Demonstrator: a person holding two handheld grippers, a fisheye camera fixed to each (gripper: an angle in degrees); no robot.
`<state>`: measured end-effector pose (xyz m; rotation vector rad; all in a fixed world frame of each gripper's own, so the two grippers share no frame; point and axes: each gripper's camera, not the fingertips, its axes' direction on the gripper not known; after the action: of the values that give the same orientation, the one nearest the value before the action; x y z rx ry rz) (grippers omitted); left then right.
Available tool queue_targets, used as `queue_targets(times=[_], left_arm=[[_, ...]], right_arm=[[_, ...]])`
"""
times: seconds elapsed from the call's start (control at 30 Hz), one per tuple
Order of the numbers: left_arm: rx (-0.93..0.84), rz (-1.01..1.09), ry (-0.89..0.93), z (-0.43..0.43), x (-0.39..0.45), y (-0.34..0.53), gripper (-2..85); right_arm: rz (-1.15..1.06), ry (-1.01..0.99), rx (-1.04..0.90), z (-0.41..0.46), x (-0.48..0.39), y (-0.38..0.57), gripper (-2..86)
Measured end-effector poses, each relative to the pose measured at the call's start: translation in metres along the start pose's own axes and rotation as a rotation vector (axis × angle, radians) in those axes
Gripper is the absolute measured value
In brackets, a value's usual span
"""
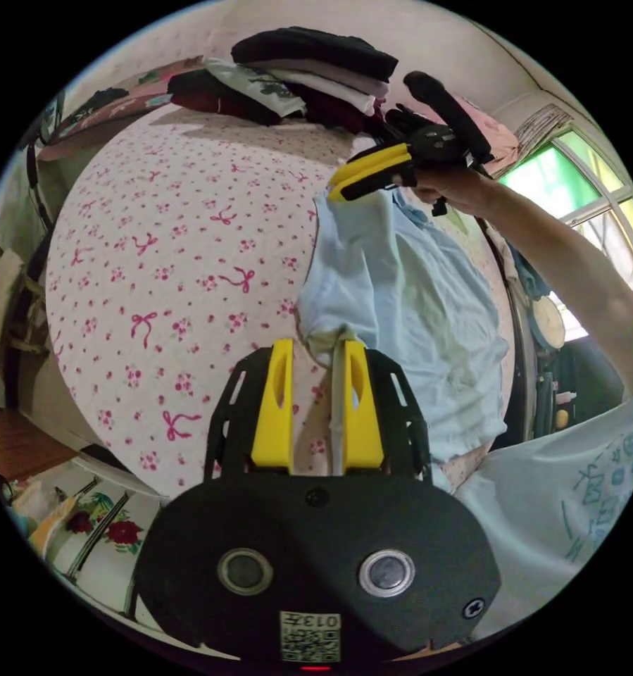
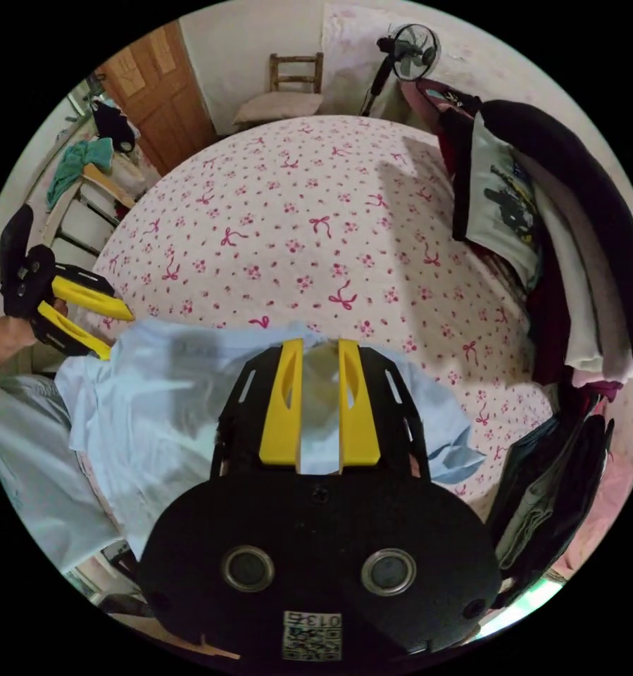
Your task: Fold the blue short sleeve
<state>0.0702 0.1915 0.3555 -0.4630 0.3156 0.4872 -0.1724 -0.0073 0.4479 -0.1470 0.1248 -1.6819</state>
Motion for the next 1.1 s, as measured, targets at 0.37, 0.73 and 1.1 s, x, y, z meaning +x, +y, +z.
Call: queue_targets(times=[0.37,0.73,1.1], left_arm=[[0.161,0.109,-0.302,-0.044,0.033,0.028,0.4],[0.177,-0.222,-0.039,-0.041,-0.034,0.042,5.5],[-0.107,0.087,0.009,-0.03,0.052,0.084,11.5]], right_arm=[[0.134,-0.022,0.302,-0.021,-0.015,0.031,1.5],[0.38,0.063,0.253,-0.002,-0.042,0.07,7.8],[0.391,-0.104,0.462,-0.022,-0.192,0.248,6.3]])
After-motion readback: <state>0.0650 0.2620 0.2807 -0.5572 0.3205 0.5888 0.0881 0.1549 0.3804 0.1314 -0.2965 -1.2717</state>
